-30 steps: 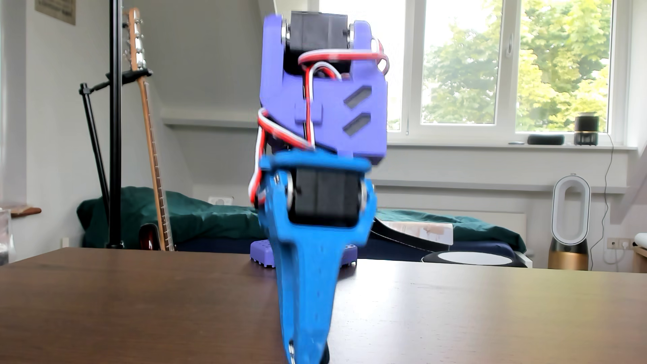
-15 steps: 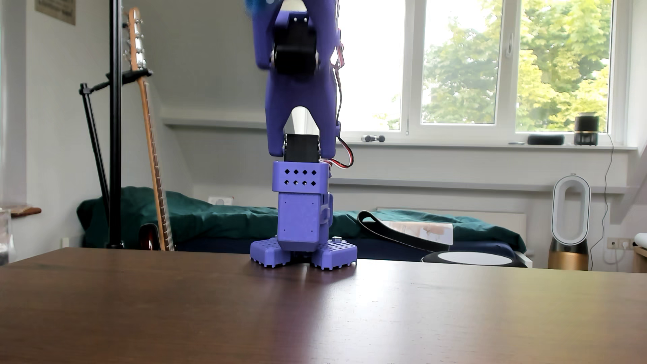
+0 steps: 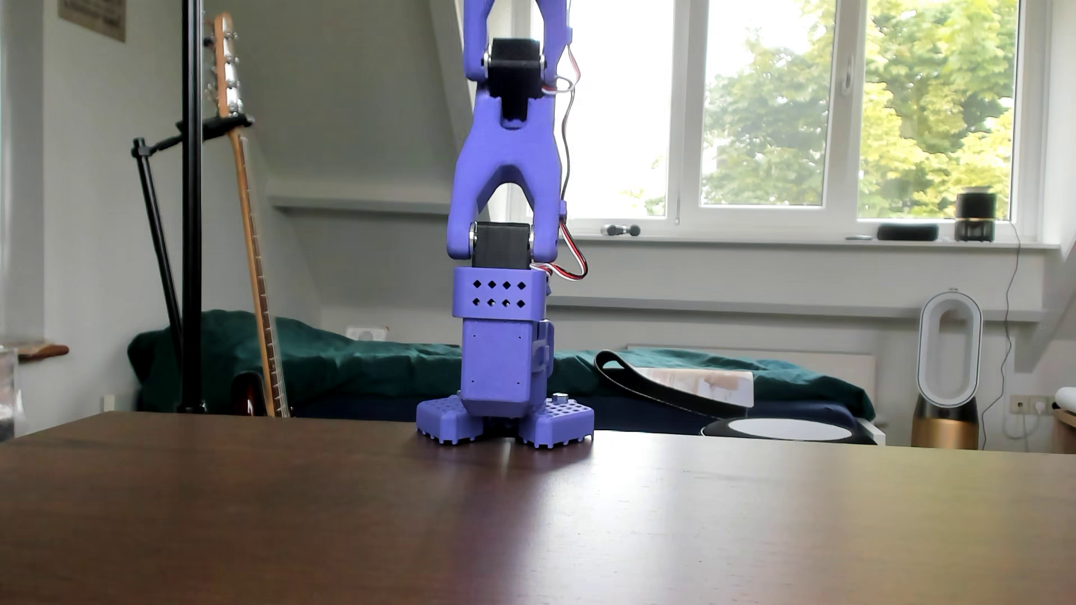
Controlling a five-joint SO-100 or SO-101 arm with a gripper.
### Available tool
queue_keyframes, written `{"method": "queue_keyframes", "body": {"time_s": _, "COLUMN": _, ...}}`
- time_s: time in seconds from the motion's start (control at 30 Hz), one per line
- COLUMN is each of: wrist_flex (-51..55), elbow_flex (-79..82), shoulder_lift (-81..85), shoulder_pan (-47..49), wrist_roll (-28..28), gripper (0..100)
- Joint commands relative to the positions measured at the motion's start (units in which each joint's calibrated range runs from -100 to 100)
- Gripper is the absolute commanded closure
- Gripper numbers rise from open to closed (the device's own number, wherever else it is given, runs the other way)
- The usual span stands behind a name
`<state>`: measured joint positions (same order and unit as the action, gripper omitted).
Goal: Grab the blue dice
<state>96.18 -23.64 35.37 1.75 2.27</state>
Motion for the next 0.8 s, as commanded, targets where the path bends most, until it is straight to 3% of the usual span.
{"method": "queue_keyframes", "body": {"time_s": 0.0, "wrist_flex": -10.11, "elbow_flex": 32.77, "shoulder_lift": 12.73, "shoulder_pan": -0.19, "wrist_roll": -0.01, "gripper": 99}}
{"method": "queue_keyframes", "body": {"time_s": 0.13, "wrist_flex": -23.02, "elbow_flex": 55.83, "shoulder_lift": 22.19, "shoulder_pan": -0.11, "wrist_roll": -0.07, "gripper": 99}}
{"method": "queue_keyframes", "body": {"time_s": 0.3, "wrist_flex": -32.34, "elbow_flex": 68.22, "shoulder_lift": 24.95, "shoulder_pan": -0.77, "wrist_roll": -1.75, "gripper": 99}}
{"method": "queue_keyframes", "body": {"time_s": 0.77, "wrist_flex": -34.65, "elbow_flex": 77.08, "shoulder_lift": 33.24, "shoulder_pan": -0.11, "wrist_roll": -2.06, "gripper": 96}}
